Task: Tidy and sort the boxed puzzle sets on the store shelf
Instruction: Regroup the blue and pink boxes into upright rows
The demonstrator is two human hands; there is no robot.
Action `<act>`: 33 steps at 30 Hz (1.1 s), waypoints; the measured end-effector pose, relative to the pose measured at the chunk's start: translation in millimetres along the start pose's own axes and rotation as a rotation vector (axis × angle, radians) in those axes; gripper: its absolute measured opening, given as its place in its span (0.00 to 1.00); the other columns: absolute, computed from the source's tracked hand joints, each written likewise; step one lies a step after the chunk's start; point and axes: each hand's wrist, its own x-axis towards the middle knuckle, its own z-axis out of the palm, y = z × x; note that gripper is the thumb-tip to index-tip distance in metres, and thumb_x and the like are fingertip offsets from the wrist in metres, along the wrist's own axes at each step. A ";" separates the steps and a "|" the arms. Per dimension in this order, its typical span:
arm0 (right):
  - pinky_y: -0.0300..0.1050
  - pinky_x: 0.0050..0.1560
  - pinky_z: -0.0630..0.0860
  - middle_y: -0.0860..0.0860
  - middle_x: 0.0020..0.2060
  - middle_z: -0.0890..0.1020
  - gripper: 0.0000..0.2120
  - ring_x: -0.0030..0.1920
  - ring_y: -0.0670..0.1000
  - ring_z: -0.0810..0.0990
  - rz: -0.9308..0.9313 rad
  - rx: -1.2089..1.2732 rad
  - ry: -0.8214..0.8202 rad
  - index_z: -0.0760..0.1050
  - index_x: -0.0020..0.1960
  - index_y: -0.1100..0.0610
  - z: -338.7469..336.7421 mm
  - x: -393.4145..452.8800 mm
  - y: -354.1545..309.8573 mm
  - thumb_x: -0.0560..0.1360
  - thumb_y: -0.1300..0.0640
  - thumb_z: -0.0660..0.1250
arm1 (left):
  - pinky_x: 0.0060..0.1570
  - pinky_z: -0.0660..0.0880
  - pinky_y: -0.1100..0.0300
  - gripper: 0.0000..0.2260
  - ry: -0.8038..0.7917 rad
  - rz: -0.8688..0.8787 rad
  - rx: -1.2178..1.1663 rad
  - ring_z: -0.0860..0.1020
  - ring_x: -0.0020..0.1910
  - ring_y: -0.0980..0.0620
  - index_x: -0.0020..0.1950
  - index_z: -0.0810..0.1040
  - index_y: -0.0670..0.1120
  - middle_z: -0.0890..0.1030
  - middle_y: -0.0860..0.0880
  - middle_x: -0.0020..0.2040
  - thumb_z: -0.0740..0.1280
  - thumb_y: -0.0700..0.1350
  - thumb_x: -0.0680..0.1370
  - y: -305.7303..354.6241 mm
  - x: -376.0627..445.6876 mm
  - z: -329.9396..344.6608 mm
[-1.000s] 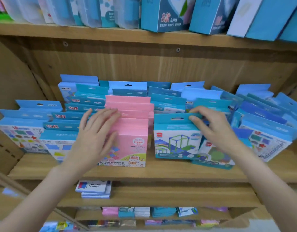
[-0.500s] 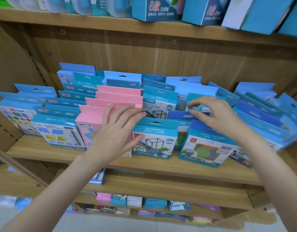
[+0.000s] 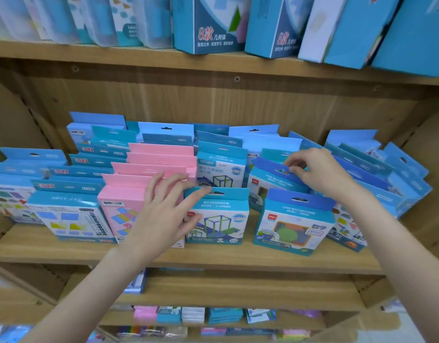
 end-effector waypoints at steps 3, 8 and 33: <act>0.51 0.56 0.73 0.54 0.46 0.83 0.09 0.50 0.54 0.79 0.015 -0.056 -0.045 0.79 0.53 0.59 -0.1 0.4 1.9 0.76 0.64 0.63 | 0.67 0.56 0.42 0.21 -0.021 0.002 -0.024 0.68 0.62 0.44 0.66 0.69 0.49 0.75 0.47 0.57 0.59 0.54 0.74 -0.5 0.3 -1.4; 0.42 0.52 0.72 0.52 0.48 0.82 0.08 0.51 0.51 0.79 -0.074 0.016 -0.005 0.77 0.53 0.58 -1.5 16.6 -11.7 0.75 0.60 0.65 | 0.68 0.54 0.44 0.22 -0.019 -0.048 -0.111 0.67 0.64 0.45 0.67 0.67 0.47 0.72 0.47 0.61 0.59 0.54 0.74 -1.6 -0.5 -6.0; 0.46 0.51 0.72 0.54 0.49 0.82 0.09 0.51 0.55 0.78 -0.179 0.007 -0.064 0.78 0.54 0.59 15.5 51.4 -60.5 0.77 0.62 0.61 | 0.64 0.62 0.40 0.43 -0.264 -0.126 0.089 0.74 0.57 0.44 0.66 0.68 0.46 0.77 0.48 0.58 0.49 0.77 0.65 -48.6 19.0 -21.3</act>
